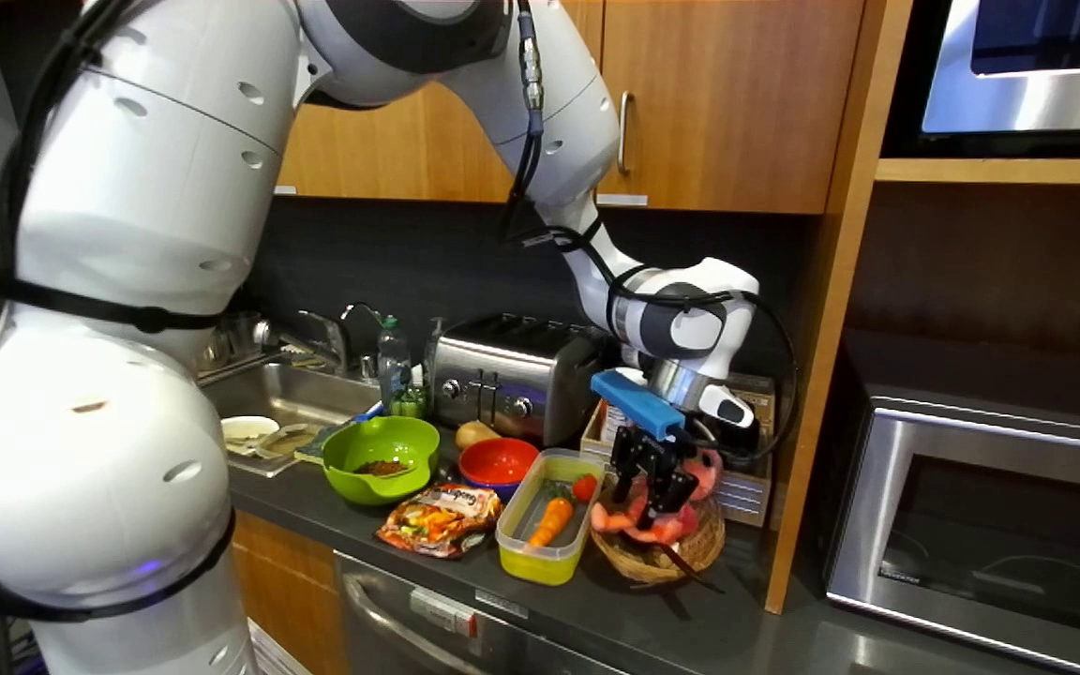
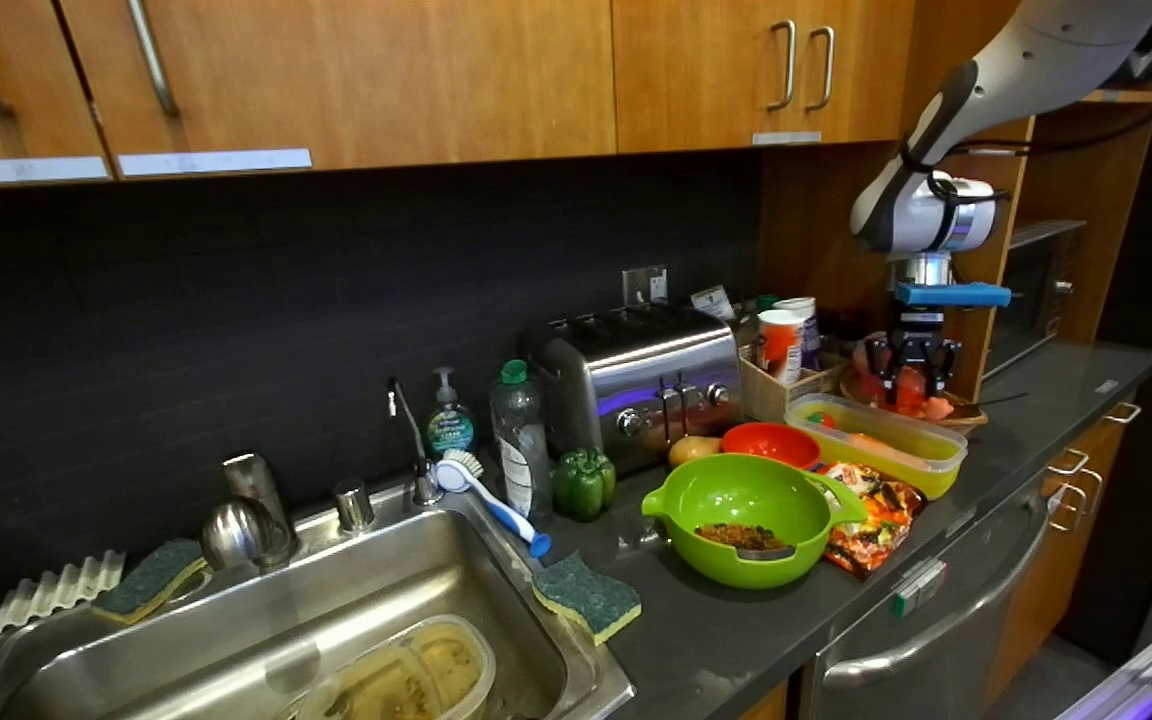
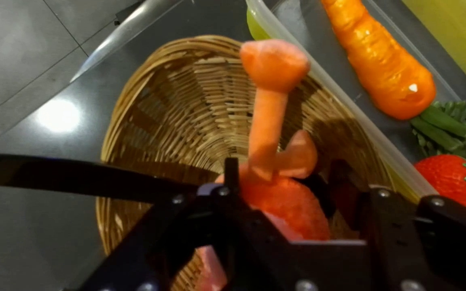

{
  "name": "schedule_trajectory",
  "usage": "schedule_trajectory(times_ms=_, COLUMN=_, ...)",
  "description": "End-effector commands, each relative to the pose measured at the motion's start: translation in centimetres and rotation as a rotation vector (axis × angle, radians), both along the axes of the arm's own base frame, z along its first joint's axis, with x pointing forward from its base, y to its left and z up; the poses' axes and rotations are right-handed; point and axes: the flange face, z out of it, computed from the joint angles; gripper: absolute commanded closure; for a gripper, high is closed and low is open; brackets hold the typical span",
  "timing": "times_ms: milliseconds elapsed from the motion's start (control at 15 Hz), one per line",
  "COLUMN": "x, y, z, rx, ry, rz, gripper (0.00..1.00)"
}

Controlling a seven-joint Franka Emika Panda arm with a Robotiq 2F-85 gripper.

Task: Put the bird plush toy in the light green bowl.

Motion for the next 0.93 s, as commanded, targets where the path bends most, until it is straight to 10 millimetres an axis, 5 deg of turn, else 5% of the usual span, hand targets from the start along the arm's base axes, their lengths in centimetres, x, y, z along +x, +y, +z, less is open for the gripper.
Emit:
schedule_trajectory(times_ms=0, x=0.2, y=-0.5, z=0.4, rx=0.025, ry=-0.024, rz=0.032, gripper=0.71)
schedule_trajectory(times_ms=267, x=0.1, y=-0.6, z=0.5, rx=0.031, ry=-0.027, rz=0.052, gripper=1.0)
schedule_trajectory(times_ms=867, x=-0.3, y=0.2, z=1.5, rx=-0.008, ry=-0.036, rz=0.029, gripper=0.99)
